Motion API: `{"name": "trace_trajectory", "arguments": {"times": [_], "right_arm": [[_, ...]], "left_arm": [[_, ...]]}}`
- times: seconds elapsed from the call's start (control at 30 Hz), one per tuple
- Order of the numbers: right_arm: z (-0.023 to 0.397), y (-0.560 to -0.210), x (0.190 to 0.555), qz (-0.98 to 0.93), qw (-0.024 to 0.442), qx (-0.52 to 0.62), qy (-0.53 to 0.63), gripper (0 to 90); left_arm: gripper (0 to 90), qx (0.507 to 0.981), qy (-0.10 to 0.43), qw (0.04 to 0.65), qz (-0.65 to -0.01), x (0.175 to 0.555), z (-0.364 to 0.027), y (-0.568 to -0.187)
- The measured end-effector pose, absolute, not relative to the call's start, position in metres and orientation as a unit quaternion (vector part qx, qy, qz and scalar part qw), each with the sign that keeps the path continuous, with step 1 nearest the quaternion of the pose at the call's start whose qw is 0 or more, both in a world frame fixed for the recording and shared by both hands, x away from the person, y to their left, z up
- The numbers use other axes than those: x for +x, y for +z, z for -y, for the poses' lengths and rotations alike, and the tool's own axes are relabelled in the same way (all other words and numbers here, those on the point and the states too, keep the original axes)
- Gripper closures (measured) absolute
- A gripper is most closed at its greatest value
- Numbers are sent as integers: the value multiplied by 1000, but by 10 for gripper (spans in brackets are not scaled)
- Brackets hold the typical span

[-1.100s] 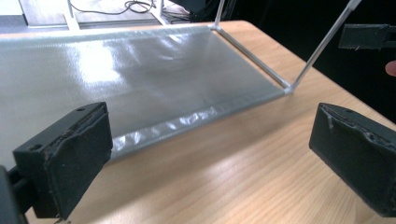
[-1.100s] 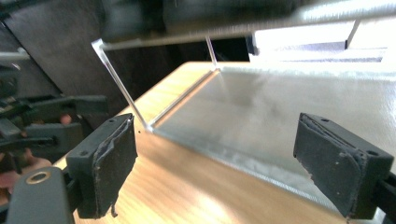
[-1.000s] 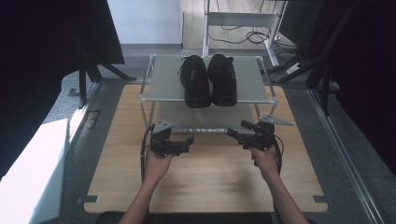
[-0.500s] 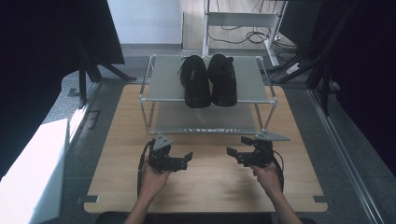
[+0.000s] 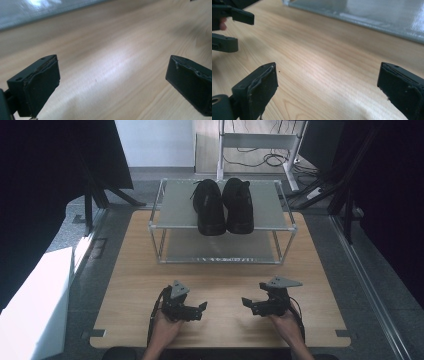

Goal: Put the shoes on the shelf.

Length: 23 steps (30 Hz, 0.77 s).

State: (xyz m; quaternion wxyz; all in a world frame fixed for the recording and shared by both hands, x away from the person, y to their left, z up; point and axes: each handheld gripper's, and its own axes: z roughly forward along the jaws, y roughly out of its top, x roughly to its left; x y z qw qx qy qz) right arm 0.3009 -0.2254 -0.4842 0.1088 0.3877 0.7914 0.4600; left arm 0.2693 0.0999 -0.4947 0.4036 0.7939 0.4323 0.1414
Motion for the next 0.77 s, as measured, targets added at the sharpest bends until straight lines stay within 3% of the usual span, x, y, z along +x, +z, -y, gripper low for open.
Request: {"name": "trace_trajectory", "arguments": {"times": [0.47,0.77], "right_arm": [[216,-510,298,-831,123,368,399,9],[212,-517,298,-842,113,362,383,9]], "left_arm": [[0,833,133,334,-421,266,-85,-520],[0,836,138,325,-419,266,-84,-520]]}}
